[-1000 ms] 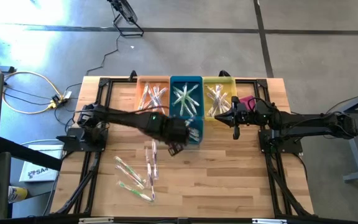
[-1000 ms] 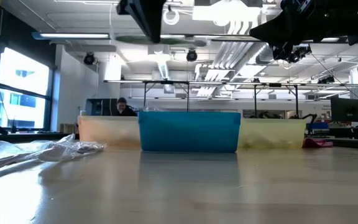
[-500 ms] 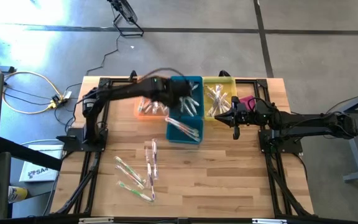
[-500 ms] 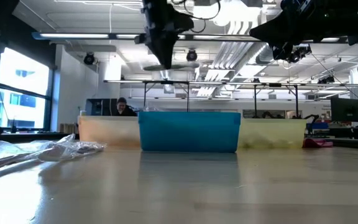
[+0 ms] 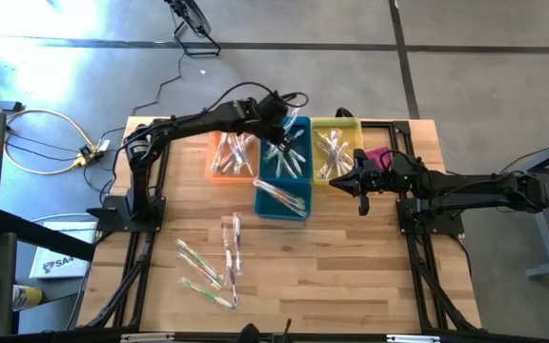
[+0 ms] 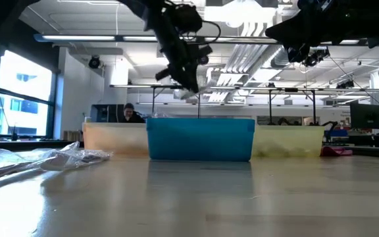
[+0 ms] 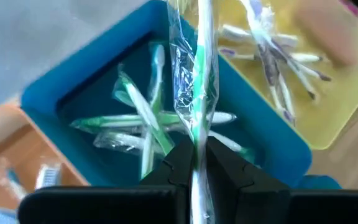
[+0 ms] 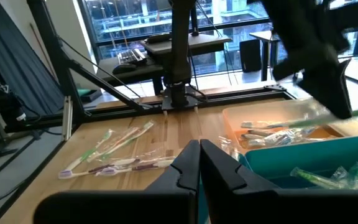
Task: Pick & Place Toothbrushes
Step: Put the green toothbrush into the top blue bin
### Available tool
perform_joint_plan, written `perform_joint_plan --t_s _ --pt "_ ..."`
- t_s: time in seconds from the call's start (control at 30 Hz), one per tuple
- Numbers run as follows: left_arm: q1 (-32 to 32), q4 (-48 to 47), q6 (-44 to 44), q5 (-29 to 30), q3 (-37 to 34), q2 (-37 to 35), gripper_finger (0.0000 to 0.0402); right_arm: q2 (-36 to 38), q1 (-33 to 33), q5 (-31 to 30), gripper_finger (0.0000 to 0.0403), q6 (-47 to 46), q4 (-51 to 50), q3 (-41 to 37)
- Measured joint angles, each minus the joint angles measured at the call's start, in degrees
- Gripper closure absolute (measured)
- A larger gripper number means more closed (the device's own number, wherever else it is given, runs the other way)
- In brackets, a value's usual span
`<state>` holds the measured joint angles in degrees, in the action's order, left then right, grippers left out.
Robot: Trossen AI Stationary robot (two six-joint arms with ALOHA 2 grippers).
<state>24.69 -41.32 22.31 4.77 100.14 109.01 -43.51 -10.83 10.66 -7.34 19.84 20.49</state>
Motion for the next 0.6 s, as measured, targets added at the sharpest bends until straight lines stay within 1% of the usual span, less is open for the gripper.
perform_joint_plan --t_s 0.33,0.5,0.6 --pt "0.8 13.8 5.1 -2.5 -14.6 0.0 0.0376 0.0 0.0 -0.2 0.0398 0.0 0.0 0.0" --pt "0.8 20.8 6.6 -2.6 -19.3 0.0 0.0376 0.0 0.0 -0.2 0.0398 0.0 0.0 0.0" --pt "0.8 21.8 6.7 -2.7 -20.4 0.0 0.0376 0.0 0.0 -0.2 0.0398 0.0 0.0 0.0"
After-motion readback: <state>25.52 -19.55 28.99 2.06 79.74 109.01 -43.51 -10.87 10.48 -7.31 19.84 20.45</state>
